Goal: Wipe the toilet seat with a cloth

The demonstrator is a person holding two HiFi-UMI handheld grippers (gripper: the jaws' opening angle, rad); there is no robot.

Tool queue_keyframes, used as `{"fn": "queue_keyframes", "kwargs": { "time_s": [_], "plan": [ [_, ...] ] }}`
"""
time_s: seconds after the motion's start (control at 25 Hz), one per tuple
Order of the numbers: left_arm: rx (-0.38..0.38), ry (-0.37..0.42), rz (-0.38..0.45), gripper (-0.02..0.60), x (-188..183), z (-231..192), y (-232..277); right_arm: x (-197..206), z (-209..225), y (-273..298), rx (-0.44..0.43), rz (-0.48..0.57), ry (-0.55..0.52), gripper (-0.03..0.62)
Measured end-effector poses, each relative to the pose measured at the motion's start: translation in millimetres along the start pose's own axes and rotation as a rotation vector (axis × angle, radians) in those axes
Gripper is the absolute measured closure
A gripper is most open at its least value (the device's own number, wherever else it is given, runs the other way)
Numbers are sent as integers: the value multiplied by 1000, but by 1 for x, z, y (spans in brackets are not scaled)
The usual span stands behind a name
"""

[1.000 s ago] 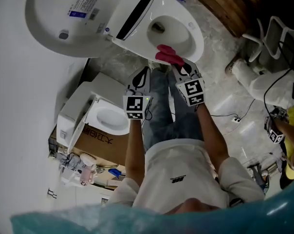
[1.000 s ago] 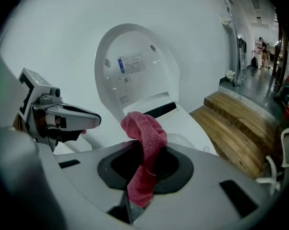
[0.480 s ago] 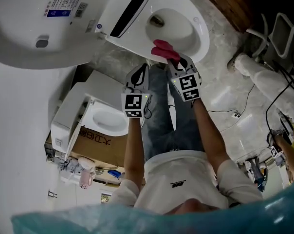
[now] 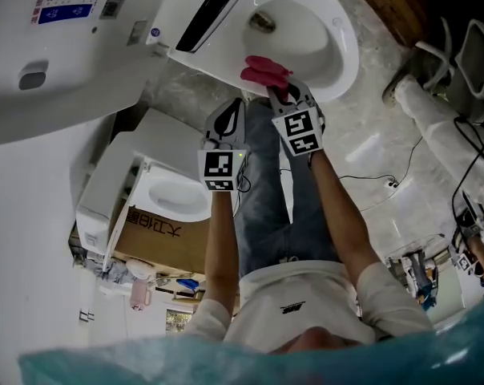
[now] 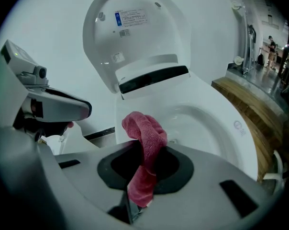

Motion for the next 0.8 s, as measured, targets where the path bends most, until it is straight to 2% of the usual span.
{"fn": "queue_keyframes", "kwargs": {
  "time_s": [0.24, 0.8],
  "plan": [
    [3, -17, -31, 572, 16, -4, 2, 13, -11, 22, -43, -35, -13, 540],
    [23, 1, -44, 572, 20, -12, 11, 28, -16, 47, -114, -74, 26, 542]
  ]
}}
Point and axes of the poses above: the fingertips, and each gripper's own axes: y forward along the fingers, z to its right, x out of its underside, the point moved 6 cm from there along -y, backward along the fingers, and after that the axes turned 3 degrees about z, right-handed, at the moved point
